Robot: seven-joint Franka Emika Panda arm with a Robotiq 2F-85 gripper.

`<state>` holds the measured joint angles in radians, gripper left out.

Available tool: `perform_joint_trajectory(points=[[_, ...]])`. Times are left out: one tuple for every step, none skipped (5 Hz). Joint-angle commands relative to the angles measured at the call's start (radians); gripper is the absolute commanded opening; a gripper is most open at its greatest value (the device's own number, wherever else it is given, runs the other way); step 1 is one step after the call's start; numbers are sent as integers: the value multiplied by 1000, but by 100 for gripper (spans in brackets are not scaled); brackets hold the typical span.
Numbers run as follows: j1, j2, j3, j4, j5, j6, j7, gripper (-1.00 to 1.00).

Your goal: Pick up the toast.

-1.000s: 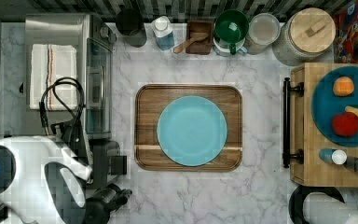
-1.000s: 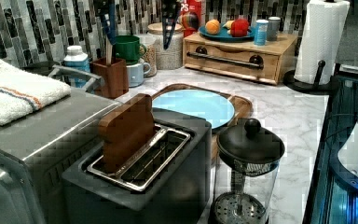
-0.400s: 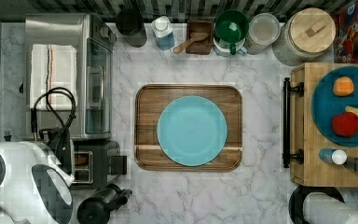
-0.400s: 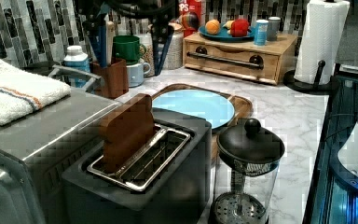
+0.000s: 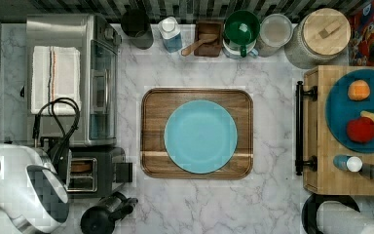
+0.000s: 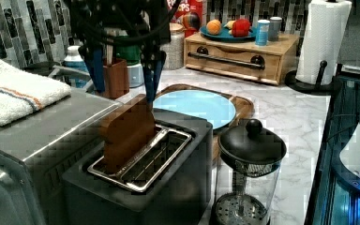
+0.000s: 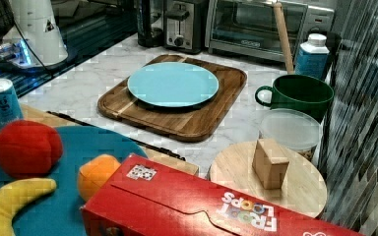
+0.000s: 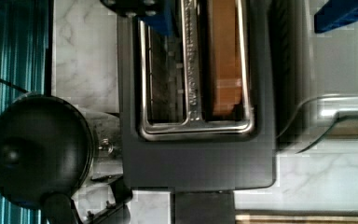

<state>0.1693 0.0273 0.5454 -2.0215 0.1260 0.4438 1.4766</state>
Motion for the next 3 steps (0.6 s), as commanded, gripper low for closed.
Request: perform_joint_trajectory(points=[[90,81,77,112,-46,-24,152,-100],[87,87,80,139,-42,-56,151,-100],[98,94,64,181,-40,-101,162,-100]])
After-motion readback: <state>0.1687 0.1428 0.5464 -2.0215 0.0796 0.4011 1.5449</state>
